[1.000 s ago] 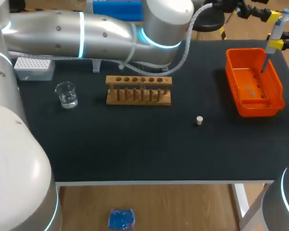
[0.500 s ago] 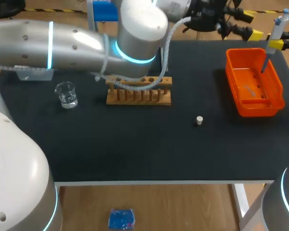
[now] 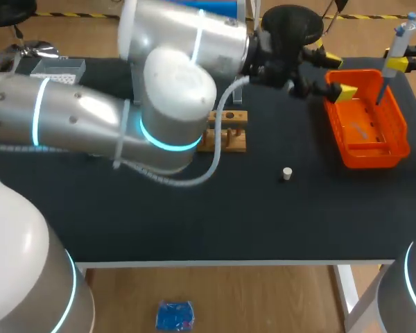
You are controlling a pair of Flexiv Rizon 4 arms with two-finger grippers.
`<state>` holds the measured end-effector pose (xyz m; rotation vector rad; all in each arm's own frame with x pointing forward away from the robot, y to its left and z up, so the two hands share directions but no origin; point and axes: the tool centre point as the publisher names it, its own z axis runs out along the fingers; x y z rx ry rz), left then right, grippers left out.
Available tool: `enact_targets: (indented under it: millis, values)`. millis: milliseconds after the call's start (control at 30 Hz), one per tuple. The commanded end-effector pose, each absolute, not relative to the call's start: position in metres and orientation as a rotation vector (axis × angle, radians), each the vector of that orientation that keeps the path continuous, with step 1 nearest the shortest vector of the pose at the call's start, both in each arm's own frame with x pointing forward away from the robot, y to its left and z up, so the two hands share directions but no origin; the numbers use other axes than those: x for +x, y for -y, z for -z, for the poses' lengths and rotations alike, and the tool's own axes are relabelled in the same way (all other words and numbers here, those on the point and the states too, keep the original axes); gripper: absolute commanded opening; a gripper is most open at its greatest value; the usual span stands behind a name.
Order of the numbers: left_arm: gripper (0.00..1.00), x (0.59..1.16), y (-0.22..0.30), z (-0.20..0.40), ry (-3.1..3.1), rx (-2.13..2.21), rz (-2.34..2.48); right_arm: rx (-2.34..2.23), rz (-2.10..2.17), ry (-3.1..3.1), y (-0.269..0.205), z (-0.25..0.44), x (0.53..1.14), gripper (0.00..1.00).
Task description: Invert the test tube, pick up the pipette, mount the tip to pipette, aspirate from beaker and dispense into the tube, eject the tip, return the pipette, and cap with the stopper.
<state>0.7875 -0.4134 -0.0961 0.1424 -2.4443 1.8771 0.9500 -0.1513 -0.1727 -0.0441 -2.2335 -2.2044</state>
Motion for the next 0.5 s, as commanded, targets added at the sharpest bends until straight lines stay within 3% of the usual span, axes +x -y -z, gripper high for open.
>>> enact_targets:
  millis: [33,500]
  values:
    - [1.0,0.773,0.396,0.108,2.327,0.177,-2.071,-0.04,2.2,2.233,0.153,0.172,0.951,0.0]
    - [1.0,0.777,0.334,0.146,2.281,0.321,-2.157,-0.04,2.2,2.233,0.153,0.172,0.951,0.0]
